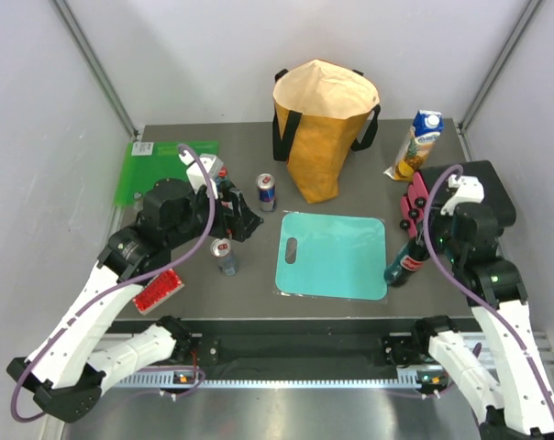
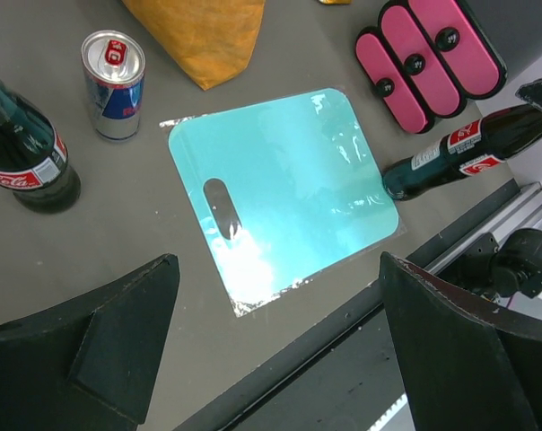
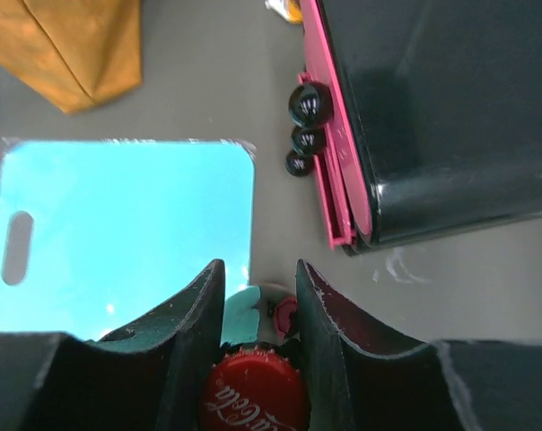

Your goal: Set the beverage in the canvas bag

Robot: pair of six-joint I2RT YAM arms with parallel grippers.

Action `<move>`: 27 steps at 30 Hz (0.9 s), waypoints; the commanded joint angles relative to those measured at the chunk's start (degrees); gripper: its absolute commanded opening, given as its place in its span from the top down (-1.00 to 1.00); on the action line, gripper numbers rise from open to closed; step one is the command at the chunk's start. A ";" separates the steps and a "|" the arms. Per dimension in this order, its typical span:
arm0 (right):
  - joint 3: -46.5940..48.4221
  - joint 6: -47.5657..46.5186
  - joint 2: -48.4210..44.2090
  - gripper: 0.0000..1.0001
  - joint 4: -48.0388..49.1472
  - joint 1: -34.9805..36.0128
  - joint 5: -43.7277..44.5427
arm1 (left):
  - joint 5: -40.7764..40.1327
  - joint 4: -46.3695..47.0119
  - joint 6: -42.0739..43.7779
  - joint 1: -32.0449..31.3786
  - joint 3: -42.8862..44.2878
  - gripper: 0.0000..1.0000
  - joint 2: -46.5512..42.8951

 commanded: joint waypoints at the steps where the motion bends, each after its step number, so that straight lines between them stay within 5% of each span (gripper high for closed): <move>1: 11.27 -3.18 3.63 1.00 5.32 -0.05 -1.80 | -0.85 1.91 0.48 -0.04 2.92 -0.93 0.00; 8: 26.56 -2.92 14.09 1.00 4.27 -0.05 -10.67 | -0.77 2.35 -0.13 -0.13 3.54 -0.93 0.70; 18: 62.32 0.51 35.69 1.00 9.62 -0.05 -16.57 | -0.32 3.76 -1.28 -0.13 5.38 -0.93 4.04; 27: 80.80 9.11 52.67 1.00 34.30 -0.05 -17.72 | 0.03 2.62 -1.80 -0.04 8.02 -0.91 7.82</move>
